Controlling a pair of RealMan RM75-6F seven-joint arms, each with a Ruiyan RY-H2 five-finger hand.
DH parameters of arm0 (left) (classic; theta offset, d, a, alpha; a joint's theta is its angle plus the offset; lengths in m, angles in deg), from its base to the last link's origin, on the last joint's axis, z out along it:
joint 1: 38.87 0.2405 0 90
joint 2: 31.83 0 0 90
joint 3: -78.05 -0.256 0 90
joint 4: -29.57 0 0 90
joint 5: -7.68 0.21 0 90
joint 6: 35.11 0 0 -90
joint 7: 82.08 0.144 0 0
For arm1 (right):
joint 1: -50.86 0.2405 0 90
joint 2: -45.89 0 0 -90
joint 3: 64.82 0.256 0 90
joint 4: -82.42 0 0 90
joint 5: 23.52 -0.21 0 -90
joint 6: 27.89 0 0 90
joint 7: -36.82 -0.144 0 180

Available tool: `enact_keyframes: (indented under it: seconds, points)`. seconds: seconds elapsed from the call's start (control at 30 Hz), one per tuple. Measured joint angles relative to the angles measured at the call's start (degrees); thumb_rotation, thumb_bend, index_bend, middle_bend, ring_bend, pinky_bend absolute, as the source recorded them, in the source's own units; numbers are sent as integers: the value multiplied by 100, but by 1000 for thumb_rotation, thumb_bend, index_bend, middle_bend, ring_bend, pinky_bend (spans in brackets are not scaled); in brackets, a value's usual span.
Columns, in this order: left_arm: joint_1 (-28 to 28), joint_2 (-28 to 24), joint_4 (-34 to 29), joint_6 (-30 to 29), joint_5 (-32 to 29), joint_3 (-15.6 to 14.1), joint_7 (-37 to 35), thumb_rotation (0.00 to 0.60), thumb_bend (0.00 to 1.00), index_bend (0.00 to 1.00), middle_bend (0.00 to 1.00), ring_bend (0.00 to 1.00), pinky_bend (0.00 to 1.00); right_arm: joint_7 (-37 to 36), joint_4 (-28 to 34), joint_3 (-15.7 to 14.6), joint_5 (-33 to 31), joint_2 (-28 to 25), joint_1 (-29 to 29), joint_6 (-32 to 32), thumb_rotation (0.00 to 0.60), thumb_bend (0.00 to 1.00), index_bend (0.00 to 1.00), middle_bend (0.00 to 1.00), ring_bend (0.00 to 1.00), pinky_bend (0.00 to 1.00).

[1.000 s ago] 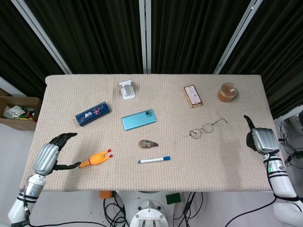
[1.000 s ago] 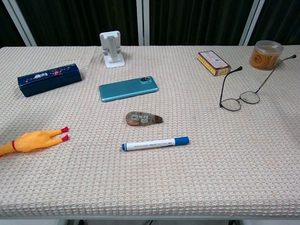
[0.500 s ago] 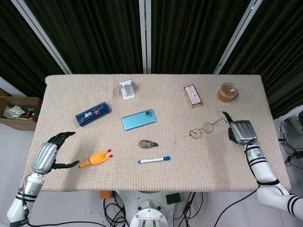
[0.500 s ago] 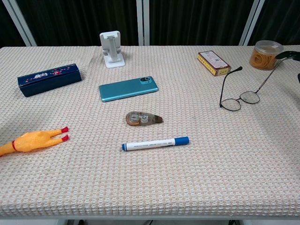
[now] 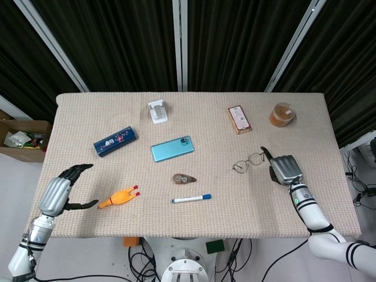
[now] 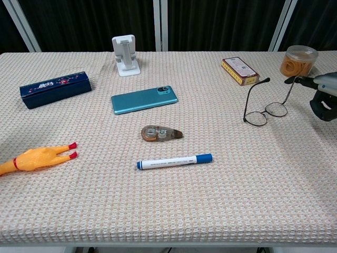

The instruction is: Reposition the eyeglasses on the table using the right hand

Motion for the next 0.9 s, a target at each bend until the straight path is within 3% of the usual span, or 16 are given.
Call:
enact_keyframes:
  seconds: [0.9]
  points:
    - [53,0,140,-61,-28,11,-204,491,0,166,212,190,265,488,-121,-123,-285,410,250,359,600,778,0,816,758,649]
